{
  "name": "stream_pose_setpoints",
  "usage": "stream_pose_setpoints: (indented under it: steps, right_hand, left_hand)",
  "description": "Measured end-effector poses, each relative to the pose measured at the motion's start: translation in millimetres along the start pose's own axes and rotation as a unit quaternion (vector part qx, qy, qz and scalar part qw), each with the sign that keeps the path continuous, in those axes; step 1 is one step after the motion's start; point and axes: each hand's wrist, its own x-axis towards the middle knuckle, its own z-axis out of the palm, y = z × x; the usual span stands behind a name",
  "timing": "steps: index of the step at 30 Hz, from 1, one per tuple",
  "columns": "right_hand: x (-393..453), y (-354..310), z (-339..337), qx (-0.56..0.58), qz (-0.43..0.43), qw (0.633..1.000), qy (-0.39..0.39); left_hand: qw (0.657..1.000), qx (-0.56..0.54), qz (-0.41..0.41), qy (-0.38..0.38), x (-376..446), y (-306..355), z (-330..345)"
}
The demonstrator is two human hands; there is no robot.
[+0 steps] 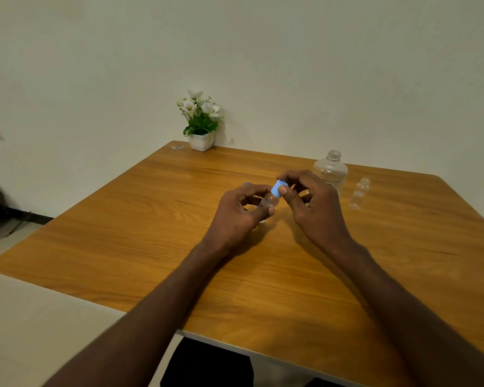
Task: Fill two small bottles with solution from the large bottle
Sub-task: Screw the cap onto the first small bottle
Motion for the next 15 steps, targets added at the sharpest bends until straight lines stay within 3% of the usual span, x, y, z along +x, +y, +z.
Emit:
stream_pose_setpoints:
  steps: [15]
  right_hand:
    - [1.3, 2.9, -0.8, 0.005, -0.023, 1.000, 0.005]
  left_hand:
    - [1.000, -0.013, 0.000, -0.003, -0.9, 1.4, -1.5]
